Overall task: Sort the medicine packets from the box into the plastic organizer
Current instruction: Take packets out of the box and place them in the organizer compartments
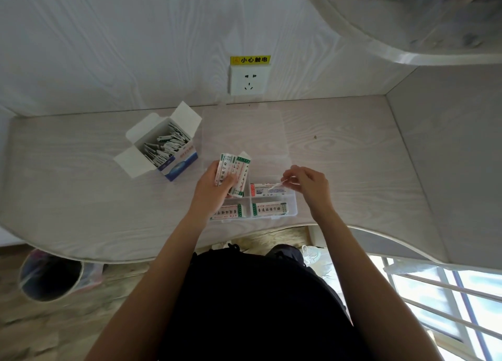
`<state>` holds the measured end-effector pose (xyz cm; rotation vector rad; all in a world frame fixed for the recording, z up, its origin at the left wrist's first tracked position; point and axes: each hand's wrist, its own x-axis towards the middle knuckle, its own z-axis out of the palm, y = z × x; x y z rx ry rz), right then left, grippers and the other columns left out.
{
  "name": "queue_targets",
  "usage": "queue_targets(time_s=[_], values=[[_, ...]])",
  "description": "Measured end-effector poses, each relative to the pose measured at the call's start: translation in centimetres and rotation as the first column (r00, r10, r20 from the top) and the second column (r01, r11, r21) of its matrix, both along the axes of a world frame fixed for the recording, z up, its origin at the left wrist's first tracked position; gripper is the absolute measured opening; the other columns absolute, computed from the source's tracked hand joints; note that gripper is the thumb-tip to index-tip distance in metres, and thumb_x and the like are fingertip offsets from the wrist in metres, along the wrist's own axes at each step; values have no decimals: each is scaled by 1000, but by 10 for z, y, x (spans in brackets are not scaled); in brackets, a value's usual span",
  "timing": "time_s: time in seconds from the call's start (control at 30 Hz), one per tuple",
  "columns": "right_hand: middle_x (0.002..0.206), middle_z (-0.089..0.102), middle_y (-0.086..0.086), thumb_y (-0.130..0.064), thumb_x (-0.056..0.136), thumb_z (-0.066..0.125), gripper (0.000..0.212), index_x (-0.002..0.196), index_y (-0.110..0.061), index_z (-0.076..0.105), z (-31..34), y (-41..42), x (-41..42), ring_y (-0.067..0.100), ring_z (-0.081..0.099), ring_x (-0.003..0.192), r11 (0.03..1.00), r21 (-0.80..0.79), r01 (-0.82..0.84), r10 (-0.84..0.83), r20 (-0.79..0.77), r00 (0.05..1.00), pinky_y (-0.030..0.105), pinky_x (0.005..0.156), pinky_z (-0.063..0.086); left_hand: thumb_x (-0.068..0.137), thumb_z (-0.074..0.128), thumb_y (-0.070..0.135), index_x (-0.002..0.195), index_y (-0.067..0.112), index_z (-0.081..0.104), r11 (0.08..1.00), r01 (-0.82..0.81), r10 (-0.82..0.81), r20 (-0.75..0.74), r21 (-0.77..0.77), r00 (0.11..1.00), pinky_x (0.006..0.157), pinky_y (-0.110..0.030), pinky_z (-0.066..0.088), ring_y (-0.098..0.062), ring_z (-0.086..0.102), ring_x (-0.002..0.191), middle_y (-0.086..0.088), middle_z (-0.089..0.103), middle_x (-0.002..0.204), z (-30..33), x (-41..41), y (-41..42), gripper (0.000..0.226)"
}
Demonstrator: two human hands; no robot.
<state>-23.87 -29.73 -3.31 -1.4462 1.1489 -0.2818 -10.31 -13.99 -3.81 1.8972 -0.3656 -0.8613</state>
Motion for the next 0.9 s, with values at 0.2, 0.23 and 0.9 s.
queue_targets(time_s=[0.2,0.23,0.9], values=[[89,72,2,-4,75,74,11,81,-14,72,1,-4,-2,18,69,87,992,-68,-105,103,-38,994,21,77,53,94,52,18,115,18,52,1000,-5,5,-15,-30,1000,74,-31,56,-18,63,95,1,61,105,-1,-2,0,21],[90,72,3,-2,75,73,12,82,-12,72,1,-3,-1,18,69,87,992,-76,-104,103,-17,995,19,75,53,94,52,19,114,20,52,1000,-7,6,-16,-31,1000,76,-33,56,-18,63,96,2,61,105,-1,-3,0,20],[86,62,2,-15,77,74,2,78,-14,73,-16,19,10,17,53,80,598,-671,-439,263,-354,898,24,69,36,94,51,15,117,16,52,997,-25,19,-77,-76,997,54,-10,50,-3,60,82,0,60,108,6,-4,2,23]])
